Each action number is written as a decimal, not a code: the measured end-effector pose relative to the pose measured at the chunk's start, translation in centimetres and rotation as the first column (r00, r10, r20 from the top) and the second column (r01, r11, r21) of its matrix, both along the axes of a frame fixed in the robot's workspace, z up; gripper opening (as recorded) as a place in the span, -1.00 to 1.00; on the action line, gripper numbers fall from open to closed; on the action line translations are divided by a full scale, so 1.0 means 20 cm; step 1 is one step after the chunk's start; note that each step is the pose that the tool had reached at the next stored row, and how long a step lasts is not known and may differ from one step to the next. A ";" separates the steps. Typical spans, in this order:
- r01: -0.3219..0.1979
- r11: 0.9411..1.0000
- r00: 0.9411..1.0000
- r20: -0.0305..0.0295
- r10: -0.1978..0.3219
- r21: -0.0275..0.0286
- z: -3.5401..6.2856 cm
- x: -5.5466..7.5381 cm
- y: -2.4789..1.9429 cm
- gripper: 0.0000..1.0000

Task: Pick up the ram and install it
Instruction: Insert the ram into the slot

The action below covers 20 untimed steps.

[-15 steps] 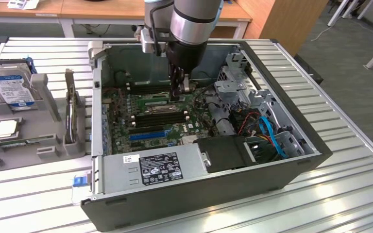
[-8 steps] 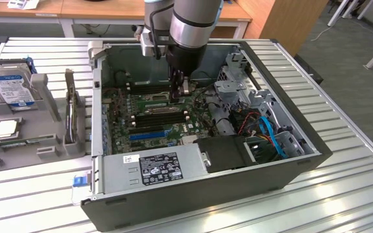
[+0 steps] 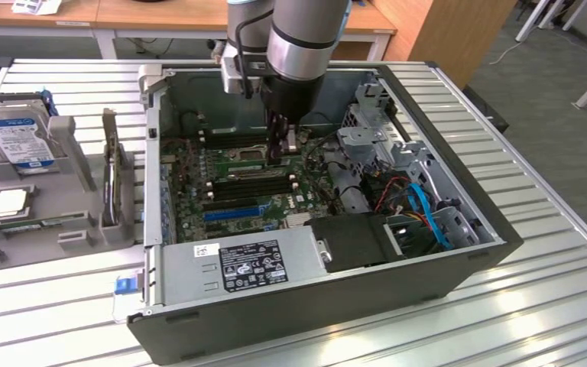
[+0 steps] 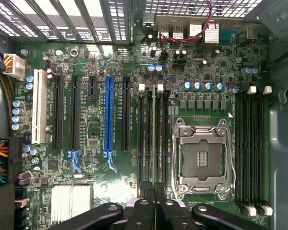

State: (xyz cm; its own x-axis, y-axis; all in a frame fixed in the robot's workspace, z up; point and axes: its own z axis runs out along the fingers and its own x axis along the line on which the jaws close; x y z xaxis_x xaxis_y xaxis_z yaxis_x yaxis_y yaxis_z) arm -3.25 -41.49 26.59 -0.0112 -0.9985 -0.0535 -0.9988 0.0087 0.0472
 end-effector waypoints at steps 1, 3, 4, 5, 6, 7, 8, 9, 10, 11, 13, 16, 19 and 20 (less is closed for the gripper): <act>0.000 1.000 1.000 0.000 0.000 0.000 -0.004 0.00 0.000 -0.76; 0.000 1.000 1.000 0.000 0.000 0.000 -0.012 0.00 0.000 -0.76; 0.000 1.000 1.000 0.000 0.000 0.000 -0.017 0.00 0.000 -0.76; 0.000 1.000 1.000 0.000 0.000 0.000 -0.021 0.00 0.000 -0.76; 0.000 1.000 1.000 0.000 0.000 0.000 -0.026 0.00 0.000 -0.76; 0.000 1.000 1.000 0.000 0.000 0.000 -0.030 0.00 0.000 -0.76; 0.000 1.000 1.000 0.000 0.000 0.000 -0.034 0.00 0.000 -0.76; 0.000 1.000 1.000 0.000 0.000 0.000 -0.038 0.00 0.000 -0.76; 0.000 1.000 1.000 0.000 0.000 0.000 -0.043 0.00 0.000 -0.76; 0.000 1.000 1.000 0.000 0.000 0.000 -0.047 0.00 0.000 -0.76; 0.000 1.000 1.000 0.000 0.000 0.000 -0.055 0.00 0.000 -0.76; 0.000 1.000 1.000 0.000 0.000 0.000 -0.067 0.00 0.000 -0.76; 0.000 1.000 1.000 0.000 0.000 0.000 -0.074 0.00 0.000 -0.76; 0.000 1.000 1.000 0.000 0.000 0.000 -0.074 0.00 0.000 -0.76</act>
State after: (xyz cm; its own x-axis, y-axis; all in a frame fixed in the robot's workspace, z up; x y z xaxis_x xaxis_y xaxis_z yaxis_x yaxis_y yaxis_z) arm -3.25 -41.49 25.10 -0.0114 -0.9985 -0.0533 -0.9988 0.0089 0.0473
